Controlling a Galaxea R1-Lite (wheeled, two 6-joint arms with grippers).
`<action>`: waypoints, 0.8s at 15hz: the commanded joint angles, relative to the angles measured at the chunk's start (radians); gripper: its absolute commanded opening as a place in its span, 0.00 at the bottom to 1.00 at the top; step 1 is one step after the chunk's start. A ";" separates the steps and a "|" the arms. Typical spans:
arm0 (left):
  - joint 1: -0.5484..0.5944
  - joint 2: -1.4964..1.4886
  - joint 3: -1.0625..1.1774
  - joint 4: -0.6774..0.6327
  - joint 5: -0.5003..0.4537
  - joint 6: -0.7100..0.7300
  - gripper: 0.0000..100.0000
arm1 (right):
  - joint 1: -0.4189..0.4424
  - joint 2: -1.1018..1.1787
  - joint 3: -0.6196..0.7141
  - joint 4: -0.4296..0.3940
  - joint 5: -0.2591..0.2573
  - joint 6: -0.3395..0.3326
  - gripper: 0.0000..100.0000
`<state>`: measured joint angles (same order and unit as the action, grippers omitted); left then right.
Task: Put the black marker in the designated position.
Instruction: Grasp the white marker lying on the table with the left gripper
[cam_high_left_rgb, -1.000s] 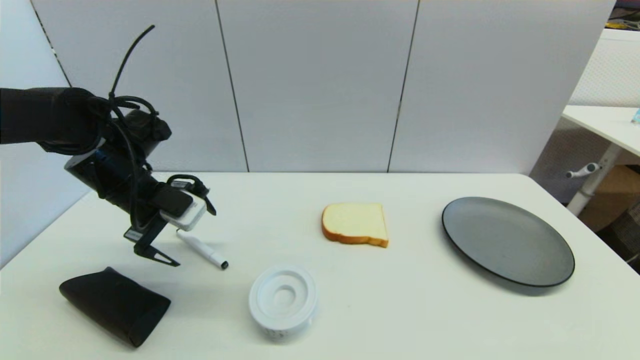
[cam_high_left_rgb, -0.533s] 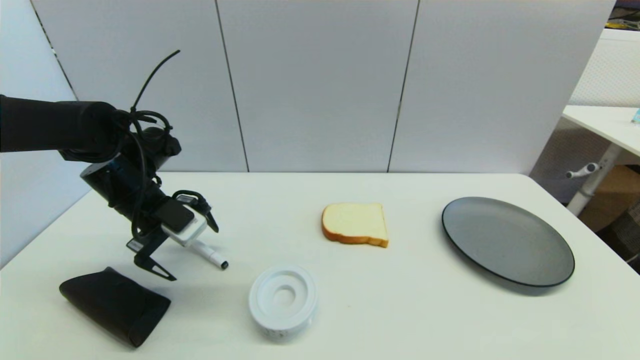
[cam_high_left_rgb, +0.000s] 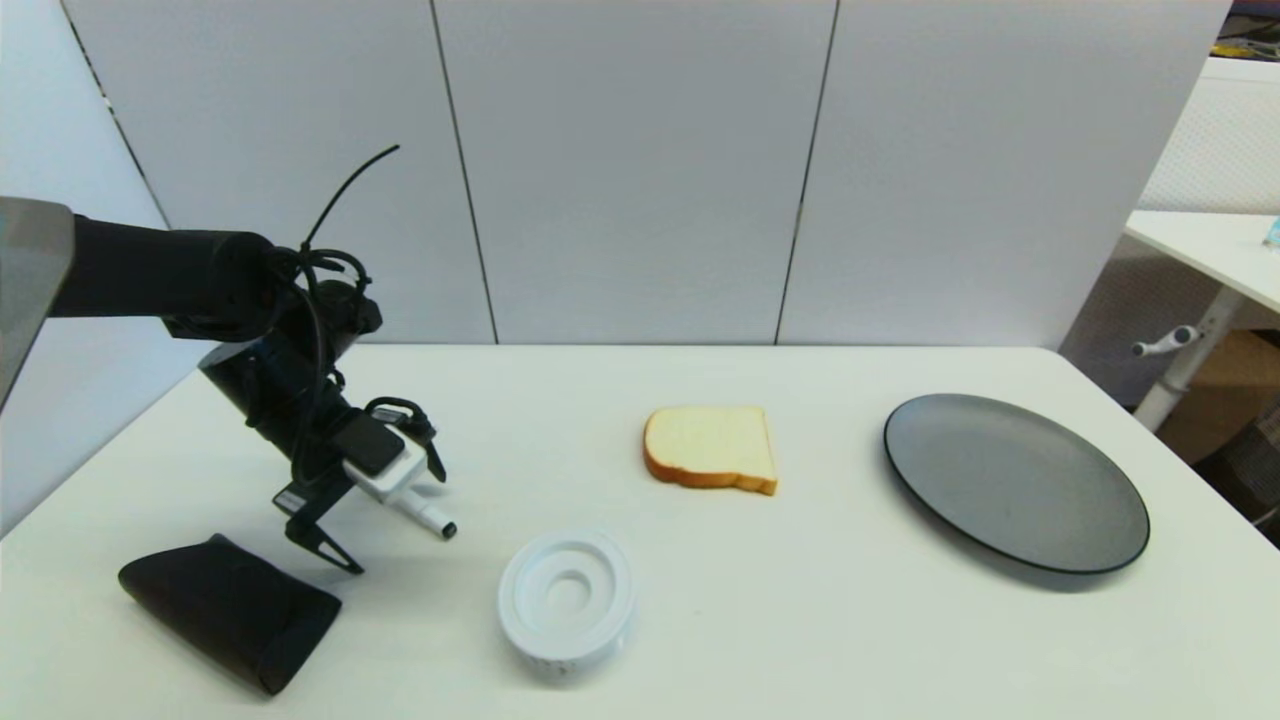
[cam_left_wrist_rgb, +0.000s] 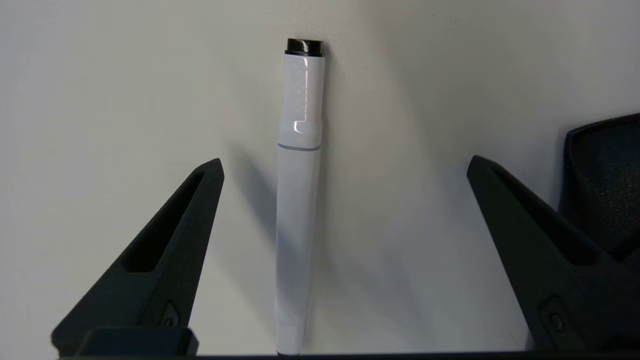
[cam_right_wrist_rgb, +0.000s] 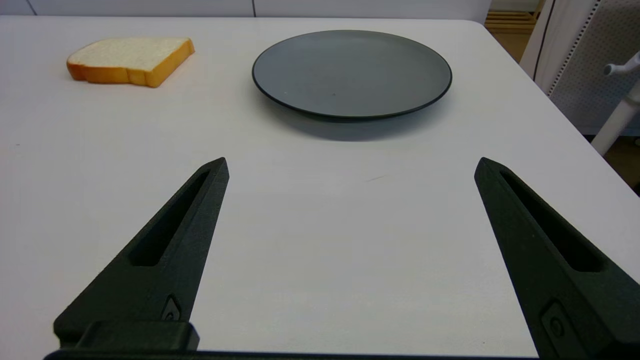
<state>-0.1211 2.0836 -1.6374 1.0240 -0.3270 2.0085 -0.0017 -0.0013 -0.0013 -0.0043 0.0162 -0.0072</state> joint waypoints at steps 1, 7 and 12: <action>0.000 0.030 -0.018 0.007 -0.001 0.012 1.00 | 0.000 0.001 0.000 0.000 0.001 0.000 1.00; 0.001 0.050 -0.024 0.010 0.008 0.052 0.00 | 0.000 0.001 0.001 0.000 0.001 0.000 1.00; 0.000 0.112 -0.039 0.022 0.036 0.088 0.00 | 0.000 0.001 0.001 0.000 0.001 0.000 1.00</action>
<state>-0.1211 2.1551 -1.6789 1.0396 -0.2923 2.0815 -0.0017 -0.0013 -0.0013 -0.0043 0.0164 -0.0072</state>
